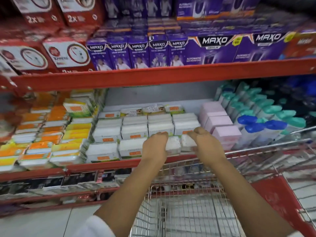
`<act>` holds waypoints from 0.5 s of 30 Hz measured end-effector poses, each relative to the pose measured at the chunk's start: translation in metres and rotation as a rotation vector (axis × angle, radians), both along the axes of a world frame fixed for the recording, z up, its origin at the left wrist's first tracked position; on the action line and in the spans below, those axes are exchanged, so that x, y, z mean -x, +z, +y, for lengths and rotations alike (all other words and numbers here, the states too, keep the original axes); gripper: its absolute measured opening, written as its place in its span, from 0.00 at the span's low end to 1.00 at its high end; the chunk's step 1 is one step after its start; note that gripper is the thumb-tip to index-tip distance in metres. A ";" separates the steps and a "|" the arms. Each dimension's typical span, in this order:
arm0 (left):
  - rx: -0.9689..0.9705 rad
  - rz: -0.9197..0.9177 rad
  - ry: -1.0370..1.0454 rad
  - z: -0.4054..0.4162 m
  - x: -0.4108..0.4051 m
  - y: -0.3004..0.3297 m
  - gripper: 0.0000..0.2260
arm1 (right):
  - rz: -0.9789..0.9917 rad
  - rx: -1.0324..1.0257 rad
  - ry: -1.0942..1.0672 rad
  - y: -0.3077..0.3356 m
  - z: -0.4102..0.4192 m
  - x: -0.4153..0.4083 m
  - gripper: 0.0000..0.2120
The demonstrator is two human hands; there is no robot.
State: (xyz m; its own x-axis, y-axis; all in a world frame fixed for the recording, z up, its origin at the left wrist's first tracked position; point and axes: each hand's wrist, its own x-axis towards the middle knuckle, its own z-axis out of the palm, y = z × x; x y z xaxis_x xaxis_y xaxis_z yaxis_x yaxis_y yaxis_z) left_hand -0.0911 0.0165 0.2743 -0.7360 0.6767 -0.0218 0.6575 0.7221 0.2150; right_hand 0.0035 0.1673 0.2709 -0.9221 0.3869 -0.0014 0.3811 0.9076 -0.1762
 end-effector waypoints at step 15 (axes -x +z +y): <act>0.027 -0.148 0.055 0.027 0.022 -0.043 0.31 | -0.018 0.113 -0.002 -0.027 0.020 0.034 0.28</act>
State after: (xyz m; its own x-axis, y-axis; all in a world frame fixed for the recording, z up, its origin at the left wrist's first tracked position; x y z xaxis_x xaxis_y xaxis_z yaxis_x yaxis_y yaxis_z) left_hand -0.1131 0.0439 0.2315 -0.7594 0.6330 -0.1503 0.5795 0.7631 0.2863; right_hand -0.0301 0.1874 0.2436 -0.9208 0.3851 -0.0615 0.3867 0.8814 -0.2711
